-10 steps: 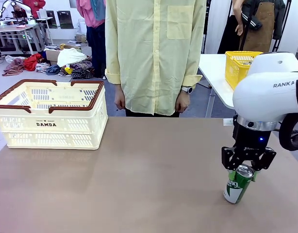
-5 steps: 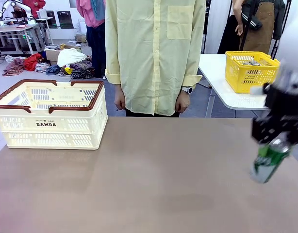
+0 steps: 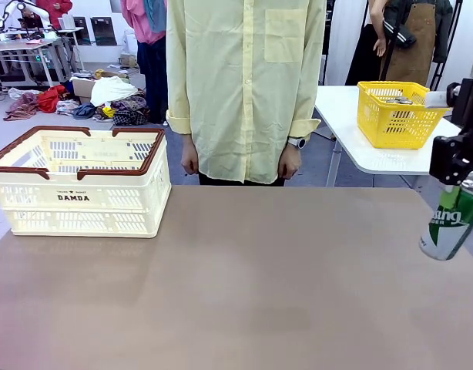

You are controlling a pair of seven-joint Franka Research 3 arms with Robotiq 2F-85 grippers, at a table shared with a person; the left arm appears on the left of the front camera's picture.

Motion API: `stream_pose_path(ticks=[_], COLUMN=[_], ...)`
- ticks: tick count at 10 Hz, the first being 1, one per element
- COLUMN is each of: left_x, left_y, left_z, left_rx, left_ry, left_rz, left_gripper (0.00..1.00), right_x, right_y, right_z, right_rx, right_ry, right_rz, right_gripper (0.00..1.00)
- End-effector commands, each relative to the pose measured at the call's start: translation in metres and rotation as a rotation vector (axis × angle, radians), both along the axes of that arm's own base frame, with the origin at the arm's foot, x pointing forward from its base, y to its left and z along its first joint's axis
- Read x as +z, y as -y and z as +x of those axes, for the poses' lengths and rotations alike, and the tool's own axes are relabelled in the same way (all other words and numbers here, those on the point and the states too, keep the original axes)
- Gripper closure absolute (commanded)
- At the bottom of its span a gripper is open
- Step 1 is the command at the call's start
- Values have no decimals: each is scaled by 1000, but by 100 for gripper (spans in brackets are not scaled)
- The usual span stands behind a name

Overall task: Place the drinks into the Shopping basket.
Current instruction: Pick up one drink and place it into the Shopping basket.

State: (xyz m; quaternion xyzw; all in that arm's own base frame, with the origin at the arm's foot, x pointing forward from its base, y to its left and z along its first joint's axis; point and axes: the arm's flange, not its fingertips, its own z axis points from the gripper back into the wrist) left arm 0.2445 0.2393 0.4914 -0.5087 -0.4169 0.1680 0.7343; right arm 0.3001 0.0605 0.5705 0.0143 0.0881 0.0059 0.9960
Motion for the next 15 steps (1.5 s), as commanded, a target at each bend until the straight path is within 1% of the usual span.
stream_pose_path(ticks=[1,2,3,4,5,6,8,9,10,11,12,13,15], left_x=[0,0,0,0,0,0,0,0,0,0,0,0,0], left_y=[-1,-1,-1,-1,-1,-1,-1,-1,-1,-1,-1,-1,-1], left_z=[1,1,1,1,1,1,1,1,1,1,1,1,1], left_rx=[-4,-4,-4,-4,-4,-4,-4,-4,-4,-4,-4,-4,-4], left_ry=[26,26,26,26,26,26,26,26,26,26,26,26,26], left_rz=[2,2,2,2,2,2,2,2,2,2,2,2,2], left_gripper=[0,0,0,0,0,0,0,0,0,0,0,0,0], right_x=[6,0,2,-1,-9,-17,-33,-43,-60,-77,-92,-108,-122], right_y=[3,-9,-41,-85,-136,-196,-302,-351,-388,-403,-412,-420,-432], right_z=[5,9,25,48,72,93,116,121,132,142,147,144,144], right_rx=[-7,-18,1,69,143,222,368,445,531,570,596,601,608], right_ry=[6,26,107,138,150,188,216,228,147,67,10,-23,-34], right_rz=[8,-38,-71,-60,-42,18,60,98,118,132,150,112,73], right_gripper=[100,100,100,100,100,100,100,100,100,100,100,100,100])
